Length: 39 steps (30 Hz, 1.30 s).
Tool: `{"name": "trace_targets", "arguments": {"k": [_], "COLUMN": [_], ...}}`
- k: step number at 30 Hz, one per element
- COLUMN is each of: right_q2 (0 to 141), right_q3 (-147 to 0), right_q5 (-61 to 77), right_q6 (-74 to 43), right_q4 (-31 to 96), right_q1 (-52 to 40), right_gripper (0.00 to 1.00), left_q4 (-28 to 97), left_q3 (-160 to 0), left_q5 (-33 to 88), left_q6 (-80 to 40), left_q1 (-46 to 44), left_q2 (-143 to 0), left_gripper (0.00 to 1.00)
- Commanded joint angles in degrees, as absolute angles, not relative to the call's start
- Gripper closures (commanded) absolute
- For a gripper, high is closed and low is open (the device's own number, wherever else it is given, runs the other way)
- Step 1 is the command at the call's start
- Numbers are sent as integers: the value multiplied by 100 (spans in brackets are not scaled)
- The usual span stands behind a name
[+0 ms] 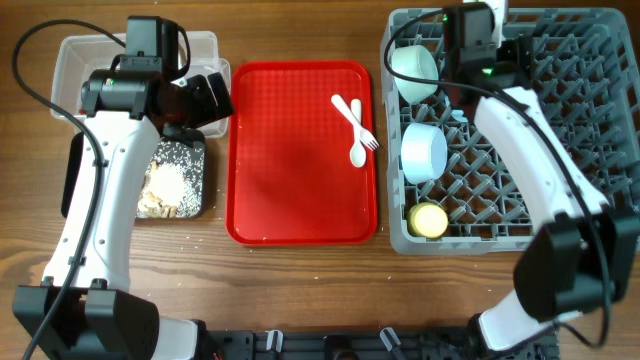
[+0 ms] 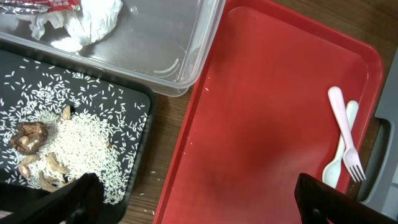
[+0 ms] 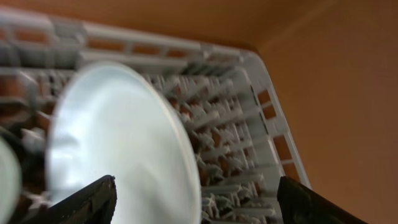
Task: Sort waste into correct bins and load items into the dishwasher rack
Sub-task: 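Stand the light-blue plate upright in the rack's back slots and release, then move the right gripper to the white fork and spoon on the tray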
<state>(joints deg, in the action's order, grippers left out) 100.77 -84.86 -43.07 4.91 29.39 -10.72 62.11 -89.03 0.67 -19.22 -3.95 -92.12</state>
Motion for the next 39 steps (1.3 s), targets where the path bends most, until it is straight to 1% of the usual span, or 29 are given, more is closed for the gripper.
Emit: {"name": "trace_targets", "arguments": {"k": [1,2,5,8,10,11,12,18,23,26,30,34,35,36,37,39], "right_q2": [9240,9164,9000,9118,9233,9271,9319,9367,9950,10451,10866,11111,11161,11244,11327,11502], "right_q3": [-8530,-8527,-8527,-8523,-8523,-8523,-8525,-8595,-9008,-9124,-9122,-9089,-9061,-9030,-9026,-9026], "right_q5": [-2226,-1680,607,2161,2108,1949,1785,731,722,725,753,746,744,725,628,327], "right_q6": [443,447,357,-541,-637,-642,-642,-775,-762,-746,-766,-958,-958,-972,-1085,-1378], "right_q4": [2971,3033,3144,2995,3028,3074,3111,3553,4650,5026,4823,4268,4115,3972,3900,3820], "right_q1": [-1109,-1107,-1107,-1155,-1361,-1505,-1660,-2517,-2742,-2742,-2759,-2757,-2759,-2757,-2757,-2757], "right_gripper": [4,4,5,14,13,4,0,0,0,0,0,0,3,9,11,14], "left_q4": [6200,6200,6200,6200,6200,6200,6200,6200,6200,6200,6200,6200,6200,6200,6200,6200], "left_q3": [-8997,-8997,-8997,-8997,-8997,-8997,-8997,-8997,-8997,-8997,-8997,-8997,-8997,-8997,-8997,-8997], "left_q5": [14,12,12,14,12,14,12,14,14,12,14,14,12,12,14,12], "left_q6": [-1992,-1992,-1992,-1994,-1992,-1992,-1992,-1992,-1992,-1992,-1992,-1992,-1992,-1992,-1992,-1992], "left_q1": [-362,-362,-362,-362,-362,-362,-362,-362,-362,-362,-362,-362,-362,-362,-362,-362], "left_q2": [-9142,-9142,-9142,-9142,-9142,-9142,-9142,-9142,-9142,-9142,-9142,-9142,-9142,-9142,-9142,-9142], "left_gripper": [0,0,0,0,0,0,0,0,0,0,0,0,0,0,0,0]}}
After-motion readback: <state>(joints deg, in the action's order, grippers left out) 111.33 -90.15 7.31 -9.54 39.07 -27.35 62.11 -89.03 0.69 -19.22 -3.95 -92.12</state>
